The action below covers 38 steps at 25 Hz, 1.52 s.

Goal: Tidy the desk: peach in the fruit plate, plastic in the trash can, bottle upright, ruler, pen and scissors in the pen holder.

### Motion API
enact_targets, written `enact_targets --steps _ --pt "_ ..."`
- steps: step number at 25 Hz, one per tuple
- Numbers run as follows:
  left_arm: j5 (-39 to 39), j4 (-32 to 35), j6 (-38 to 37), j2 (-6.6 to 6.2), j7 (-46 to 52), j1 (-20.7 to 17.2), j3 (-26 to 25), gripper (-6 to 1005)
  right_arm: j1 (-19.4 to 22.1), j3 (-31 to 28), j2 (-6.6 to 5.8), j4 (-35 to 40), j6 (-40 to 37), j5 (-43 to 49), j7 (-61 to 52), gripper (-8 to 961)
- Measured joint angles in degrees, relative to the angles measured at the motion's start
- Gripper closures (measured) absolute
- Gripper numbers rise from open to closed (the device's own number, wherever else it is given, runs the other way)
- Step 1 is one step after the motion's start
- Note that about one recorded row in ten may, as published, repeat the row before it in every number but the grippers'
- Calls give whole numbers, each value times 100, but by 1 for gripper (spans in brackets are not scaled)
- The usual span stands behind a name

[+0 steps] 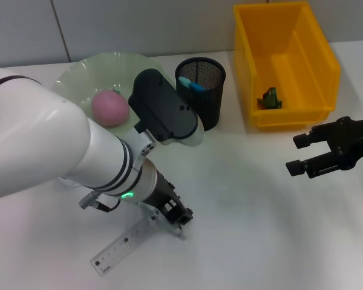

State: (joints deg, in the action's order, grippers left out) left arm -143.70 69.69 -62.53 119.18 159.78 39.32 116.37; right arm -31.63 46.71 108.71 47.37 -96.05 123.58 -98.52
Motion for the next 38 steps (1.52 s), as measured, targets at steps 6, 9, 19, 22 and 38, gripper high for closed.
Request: enact_targets --steps 6,9,19,22,38 --pt "-41 -10 12 0 0 -4 4 394 -11 -2 4 0 8 0 0 189" --pt "-44 -10 13 0 0 -4 -2 394 -11 -7 5 0 8 0 0 190" --pt "-61 -18 31 0 0 -19 -15 395 -10 -12 9 -10 47 0 0 193" --pt "-62 -18 31 0 0 -20 -14 395 -10 5 9 -20 86 0 0 194" --pt "-51 -107 30 0 0 -4 -11 396 -10 22 52 -11 86 0 0 199"
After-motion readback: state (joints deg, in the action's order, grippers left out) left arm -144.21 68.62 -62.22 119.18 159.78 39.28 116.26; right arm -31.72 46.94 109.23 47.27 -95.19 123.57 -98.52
